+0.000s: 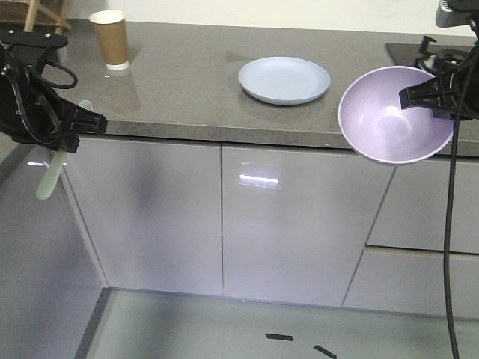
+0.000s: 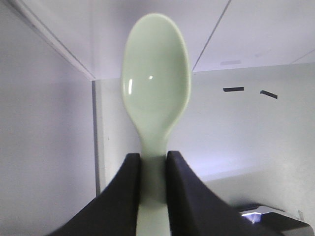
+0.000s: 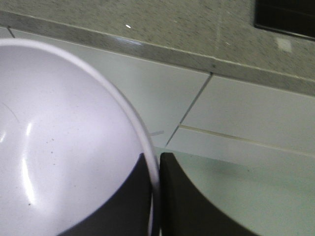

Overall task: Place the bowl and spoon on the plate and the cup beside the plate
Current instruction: 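Drive the base, holding spoon and bowl, to the counter with the blue plate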

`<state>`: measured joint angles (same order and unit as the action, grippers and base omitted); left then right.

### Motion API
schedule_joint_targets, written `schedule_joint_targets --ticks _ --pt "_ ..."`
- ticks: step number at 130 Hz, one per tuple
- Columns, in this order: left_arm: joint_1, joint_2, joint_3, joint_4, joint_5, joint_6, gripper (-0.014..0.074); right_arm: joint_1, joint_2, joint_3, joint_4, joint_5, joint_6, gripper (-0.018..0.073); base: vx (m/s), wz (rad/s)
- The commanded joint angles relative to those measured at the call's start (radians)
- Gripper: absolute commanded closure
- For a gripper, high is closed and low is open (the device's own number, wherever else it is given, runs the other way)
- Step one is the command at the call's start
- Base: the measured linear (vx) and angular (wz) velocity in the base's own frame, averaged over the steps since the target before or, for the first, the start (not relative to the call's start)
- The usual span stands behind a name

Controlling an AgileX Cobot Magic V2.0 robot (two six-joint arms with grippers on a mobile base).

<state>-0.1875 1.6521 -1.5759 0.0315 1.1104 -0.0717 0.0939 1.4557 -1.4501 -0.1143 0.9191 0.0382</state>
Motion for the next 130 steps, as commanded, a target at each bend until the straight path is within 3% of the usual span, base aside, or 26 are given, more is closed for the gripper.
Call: schedule_joint_targets --ticks 1,130 --pt "-0.002 -0.049 -0.028 -0.001 -0.036 -0.006 0.0603 0.001 -0.035 -0.026 -0.011 -0.055 -0.001 0.0560 -0.07 -0.27" --pt "-0.002 -0.049 -0.028 -0.002 -0.036 -0.006 0.0604 0.001 -0.037 -0.026 -0.011 -0.035 -0.001 0.0560 0.04 -0.06"
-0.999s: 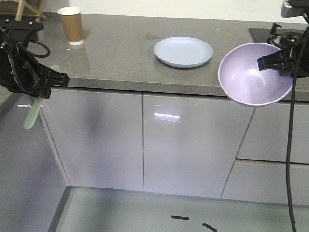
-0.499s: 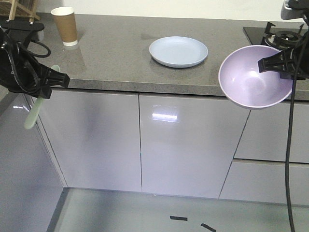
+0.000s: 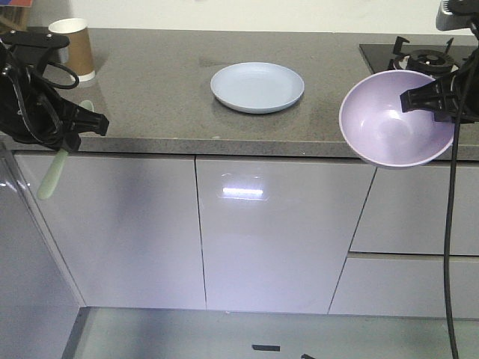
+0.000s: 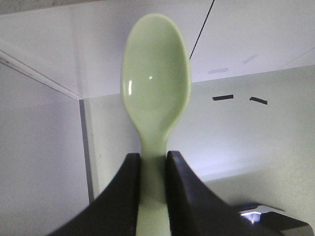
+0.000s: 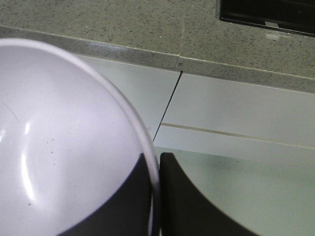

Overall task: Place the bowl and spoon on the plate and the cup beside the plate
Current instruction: 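Drive the base, holding spoon and bowl, to the counter with the blue plate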

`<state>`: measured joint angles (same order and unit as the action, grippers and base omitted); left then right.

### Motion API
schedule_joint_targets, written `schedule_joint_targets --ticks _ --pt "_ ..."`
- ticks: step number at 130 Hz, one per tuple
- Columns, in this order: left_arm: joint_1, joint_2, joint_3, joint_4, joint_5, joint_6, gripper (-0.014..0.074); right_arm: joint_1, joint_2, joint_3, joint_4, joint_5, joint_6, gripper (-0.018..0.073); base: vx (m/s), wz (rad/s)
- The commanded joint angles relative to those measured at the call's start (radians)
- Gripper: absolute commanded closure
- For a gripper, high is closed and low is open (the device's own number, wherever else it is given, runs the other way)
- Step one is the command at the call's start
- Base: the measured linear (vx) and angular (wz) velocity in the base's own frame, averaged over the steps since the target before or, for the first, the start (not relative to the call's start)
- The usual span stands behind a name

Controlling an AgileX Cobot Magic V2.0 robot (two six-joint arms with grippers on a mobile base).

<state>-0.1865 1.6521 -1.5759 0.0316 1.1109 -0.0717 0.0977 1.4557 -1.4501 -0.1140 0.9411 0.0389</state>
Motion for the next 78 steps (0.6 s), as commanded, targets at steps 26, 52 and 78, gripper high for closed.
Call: schedule_joint_targets --ticks 26,52,78 --pt "-0.003 -0.049 -0.028 -0.002 -0.036 -0.006 0.0604 -0.003 -0.037 -0.026 -0.011 -0.054 -0.002 0.0560 0.09 -0.11" --pt "-0.003 -0.049 -0.028 -0.002 -0.036 -0.006 0.0604 -0.003 -0.037 -0.026 -0.011 -0.054 -0.002 0.0560 0.13 -0.09" --pt "-0.003 -0.049 -0.028 -0.002 -0.036 -0.006 0.0604 -0.003 -0.037 -0.026 -0.011 -0.054 -0.002 0.0560 0.18 0.00"
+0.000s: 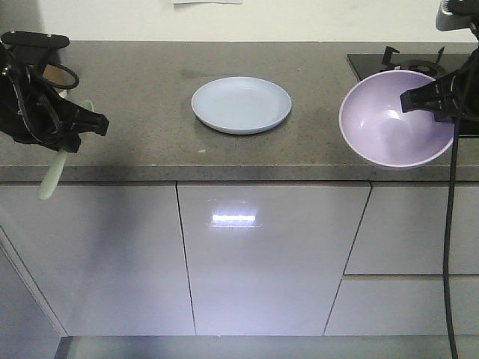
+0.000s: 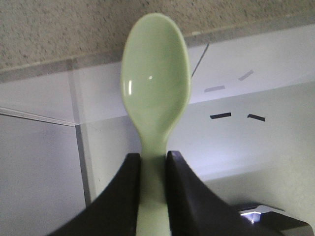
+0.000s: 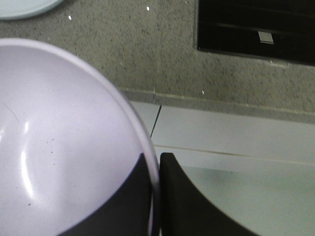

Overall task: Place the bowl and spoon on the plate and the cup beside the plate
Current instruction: 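Drive the base, holding spoon and bowl, to the counter with the blue plate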

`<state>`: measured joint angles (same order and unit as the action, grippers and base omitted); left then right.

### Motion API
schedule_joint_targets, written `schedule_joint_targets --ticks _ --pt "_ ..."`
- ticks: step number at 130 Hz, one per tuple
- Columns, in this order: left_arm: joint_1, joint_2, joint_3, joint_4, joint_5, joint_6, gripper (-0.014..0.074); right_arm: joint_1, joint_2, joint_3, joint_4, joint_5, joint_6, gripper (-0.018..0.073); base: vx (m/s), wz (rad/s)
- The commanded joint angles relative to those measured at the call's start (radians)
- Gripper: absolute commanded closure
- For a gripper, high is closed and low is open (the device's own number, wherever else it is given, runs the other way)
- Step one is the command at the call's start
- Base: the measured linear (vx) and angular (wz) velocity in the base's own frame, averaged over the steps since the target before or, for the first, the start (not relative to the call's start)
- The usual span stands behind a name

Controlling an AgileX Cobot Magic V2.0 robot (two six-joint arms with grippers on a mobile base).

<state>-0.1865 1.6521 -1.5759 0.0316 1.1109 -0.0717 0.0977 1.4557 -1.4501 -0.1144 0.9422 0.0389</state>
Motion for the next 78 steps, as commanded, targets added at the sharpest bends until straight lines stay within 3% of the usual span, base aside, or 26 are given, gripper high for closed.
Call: schedule_joint_targets --ticks 1,78 --pt "-0.003 -0.049 -0.028 -0.002 -0.036 -0.006 0.0604 -0.003 -0.037 -0.026 -0.010 -0.055 -0.002 0.0560 0.19 0.06" --pt "-0.003 -0.049 -0.028 -0.002 -0.036 -0.006 0.0604 -0.003 -0.037 -0.026 -0.010 -0.055 -0.002 0.0560 0.21 0.01"
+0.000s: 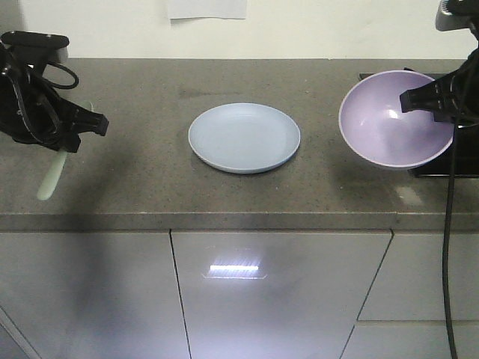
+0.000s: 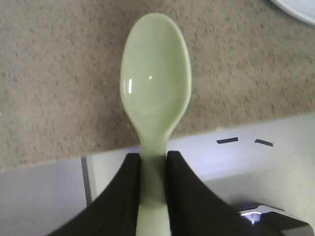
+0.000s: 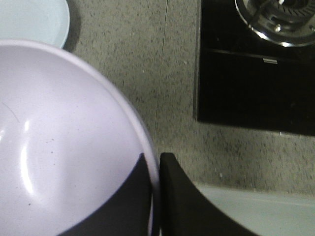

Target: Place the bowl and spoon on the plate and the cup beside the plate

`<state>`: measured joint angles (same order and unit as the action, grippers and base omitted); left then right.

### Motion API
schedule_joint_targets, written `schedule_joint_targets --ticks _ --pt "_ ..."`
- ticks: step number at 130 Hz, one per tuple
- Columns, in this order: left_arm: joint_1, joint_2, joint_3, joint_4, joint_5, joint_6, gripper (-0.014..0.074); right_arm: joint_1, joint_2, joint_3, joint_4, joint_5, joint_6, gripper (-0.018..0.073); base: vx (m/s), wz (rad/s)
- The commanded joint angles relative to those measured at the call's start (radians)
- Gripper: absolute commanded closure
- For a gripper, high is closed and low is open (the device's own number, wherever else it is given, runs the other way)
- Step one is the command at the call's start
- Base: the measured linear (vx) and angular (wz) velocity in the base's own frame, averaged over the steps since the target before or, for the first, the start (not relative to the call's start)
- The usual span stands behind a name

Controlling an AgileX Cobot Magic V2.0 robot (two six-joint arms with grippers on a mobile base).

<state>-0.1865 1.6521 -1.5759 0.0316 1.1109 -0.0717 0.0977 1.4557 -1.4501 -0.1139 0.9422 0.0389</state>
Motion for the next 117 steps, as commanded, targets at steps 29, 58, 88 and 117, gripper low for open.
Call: schedule_joint_targets --ticks 29,58,88,117 --pt "-0.003 -0.049 -0.028 -0.002 -0.036 -0.006 0.0604 -0.003 -0.037 -0.026 -0.011 -0.055 -0.002 0.0560 0.21 0.02" --pt "-0.003 -0.049 -0.028 -0.002 -0.036 -0.006 0.0604 -0.003 -0.037 -0.026 -0.011 -0.055 -0.002 0.0560 0.21 0.01" --pt "-0.003 -0.049 -0.028 -0.002 -0.036 -0.006 0.0604 -0.003 -0.037 -0.026 -0.011 -0.055 -0.002 0.0560 0.20 0.01" --pt "-0.003 -0.049 -0.028 -0.002 -0.036 -0.006 0.0604 -0.003 -0.037 -0.026 -0.011 -0.055 -0.002 0.0560 0.17 0.00"
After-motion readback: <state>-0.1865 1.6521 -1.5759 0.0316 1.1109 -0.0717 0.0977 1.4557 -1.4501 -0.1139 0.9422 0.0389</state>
